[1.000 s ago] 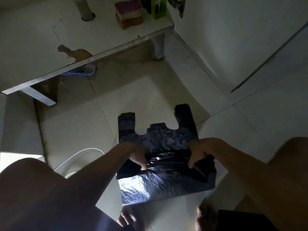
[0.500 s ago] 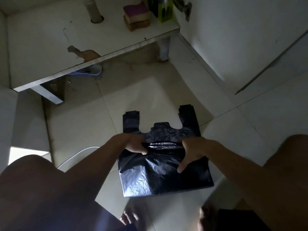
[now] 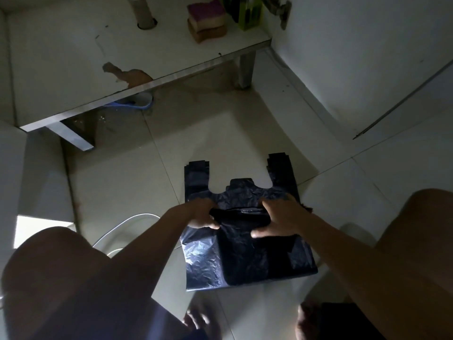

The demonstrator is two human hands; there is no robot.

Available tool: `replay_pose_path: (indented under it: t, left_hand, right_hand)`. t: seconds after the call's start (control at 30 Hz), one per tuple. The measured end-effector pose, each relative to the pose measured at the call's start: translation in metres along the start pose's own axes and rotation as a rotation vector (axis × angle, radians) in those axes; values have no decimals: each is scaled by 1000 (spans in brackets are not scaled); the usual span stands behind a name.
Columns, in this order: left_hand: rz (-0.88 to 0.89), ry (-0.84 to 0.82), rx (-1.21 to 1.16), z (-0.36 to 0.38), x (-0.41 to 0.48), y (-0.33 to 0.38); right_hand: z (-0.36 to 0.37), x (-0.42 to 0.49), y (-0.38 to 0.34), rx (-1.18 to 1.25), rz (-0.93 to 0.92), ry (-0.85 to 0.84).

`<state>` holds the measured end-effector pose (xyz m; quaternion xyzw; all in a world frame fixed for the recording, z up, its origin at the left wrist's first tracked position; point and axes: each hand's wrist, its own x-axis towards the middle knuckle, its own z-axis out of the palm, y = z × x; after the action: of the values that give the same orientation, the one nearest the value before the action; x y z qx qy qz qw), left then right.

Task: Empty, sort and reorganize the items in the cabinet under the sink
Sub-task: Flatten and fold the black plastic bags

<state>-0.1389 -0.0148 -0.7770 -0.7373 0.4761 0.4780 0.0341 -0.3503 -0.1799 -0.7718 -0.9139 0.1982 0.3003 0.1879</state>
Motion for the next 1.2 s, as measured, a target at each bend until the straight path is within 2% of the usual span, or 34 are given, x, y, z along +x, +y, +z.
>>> replay_pose_path:
  t: [0.03, 0.13, 0.23, 0.3, 0.4, 0.5, 0.67, 0.73, 0.87, 1.0, 1.1, 1.2]
  left_hand:
    - [3, 4, -9, -2, 0, -1]
    - [30, 46, -7, -8, 2, -1]
    - [50, 88, 2, -11, 3, -5]
    - [57, 97, 9, -13, 3, -8]
    - [72, 99, 10, -18, 2, -10]
    - [97, 93, 2, -23, 2, -10]
    - [98, 95, -24, -38, 6, -9]
    - [98, 98, -20, -48, 7, -10]
    - [52, 9, 86, -74, 5, -10]
    - [-82, -130, 188, -104, 2, -3]
    - [-148, -207, 206, -128, 3, 10]
    - [-220, -213, 179, -155, 15, 21]
  right_hand:
    - [5, 0, 0, -71, 12, 19]
    - [23, -3, -8, -250, 67, 214]
    - [35, -1, -15, -286, 123, 443]
    - [34, 1, -15, -275, 110, 524]
    - [26, 4, -12, -251, 73, 479]
    - [22, 7, -12, -279, 135, 409]
    - [17, 14, -7, -185, 197, 548]
    - [2, 17, 2, -132, 182, 460]
    - [-47, 15, 20, -77, 200, 75]
    - [-85, 21, 38, 139, 252, -240]
    - [-113, 33, 44, 168, 272, -327]
    - [-137, 42, 42, 200, 303, -377]
